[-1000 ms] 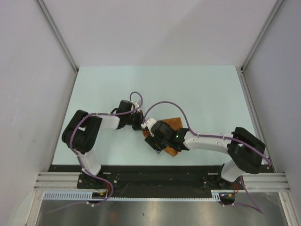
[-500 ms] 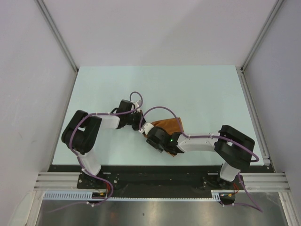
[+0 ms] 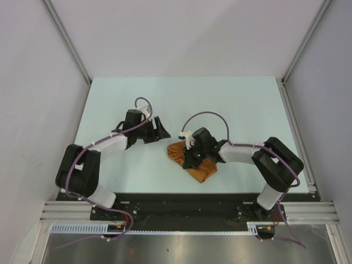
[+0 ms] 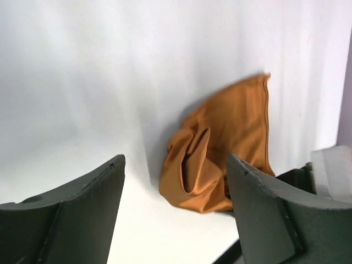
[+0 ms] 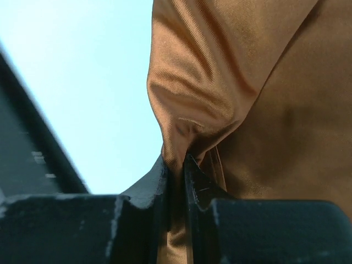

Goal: Fold the napkin, place the utensils inside, and roll it up
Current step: Roll the napkin at the center of the board.

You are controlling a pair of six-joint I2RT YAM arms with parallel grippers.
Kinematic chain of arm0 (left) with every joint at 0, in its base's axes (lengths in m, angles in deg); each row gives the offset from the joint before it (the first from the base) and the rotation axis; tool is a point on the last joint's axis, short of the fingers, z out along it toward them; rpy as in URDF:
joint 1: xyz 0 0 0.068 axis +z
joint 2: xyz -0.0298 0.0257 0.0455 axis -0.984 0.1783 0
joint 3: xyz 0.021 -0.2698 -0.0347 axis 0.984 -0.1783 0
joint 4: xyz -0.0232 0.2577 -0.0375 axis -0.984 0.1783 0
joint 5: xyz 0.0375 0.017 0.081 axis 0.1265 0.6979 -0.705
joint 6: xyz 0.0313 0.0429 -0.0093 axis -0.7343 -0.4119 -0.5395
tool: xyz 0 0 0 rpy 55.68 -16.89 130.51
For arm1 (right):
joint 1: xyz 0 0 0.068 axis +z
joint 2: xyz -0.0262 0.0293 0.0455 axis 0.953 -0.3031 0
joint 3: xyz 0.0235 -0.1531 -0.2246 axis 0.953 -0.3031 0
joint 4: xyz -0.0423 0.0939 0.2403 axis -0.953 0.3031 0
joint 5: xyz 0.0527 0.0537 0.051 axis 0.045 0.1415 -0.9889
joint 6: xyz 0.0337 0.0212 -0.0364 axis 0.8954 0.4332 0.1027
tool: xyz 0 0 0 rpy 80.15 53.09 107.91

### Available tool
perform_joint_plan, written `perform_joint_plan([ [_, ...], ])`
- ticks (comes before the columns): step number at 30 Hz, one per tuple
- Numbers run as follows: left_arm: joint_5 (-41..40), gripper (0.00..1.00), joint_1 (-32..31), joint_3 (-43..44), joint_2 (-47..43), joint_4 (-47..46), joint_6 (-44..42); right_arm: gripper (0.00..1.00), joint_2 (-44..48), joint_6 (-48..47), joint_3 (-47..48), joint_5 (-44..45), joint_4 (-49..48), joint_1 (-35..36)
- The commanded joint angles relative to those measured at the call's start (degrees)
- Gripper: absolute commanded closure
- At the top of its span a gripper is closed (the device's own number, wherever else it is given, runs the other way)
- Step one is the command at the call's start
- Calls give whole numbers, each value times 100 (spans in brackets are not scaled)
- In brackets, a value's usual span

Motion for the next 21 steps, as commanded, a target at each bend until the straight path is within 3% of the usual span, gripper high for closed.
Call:
perform_joint_plan([
  [1,-738,21,48,-179,-641,247,-389,97,-562,746,-301,-2508,-822,-176],
  [5,-494,21,5,-451,-835,89,-522,98,-914,1440,-415,-3277,-1937,-352],
  [10,-414,21,-215,-724,-958,27,-627,98,-1293,2144,-451,-3839,-2634,-642],
  [15,-484,21,-531,-988,-994,-402,-663,98,-1653,2294,-389,-4200,-2714,-958],
  [21,-142,20,-567,-1014,-423,-851,-277,99,-1812,2031,-310,-4157,-2301,-1108],
])
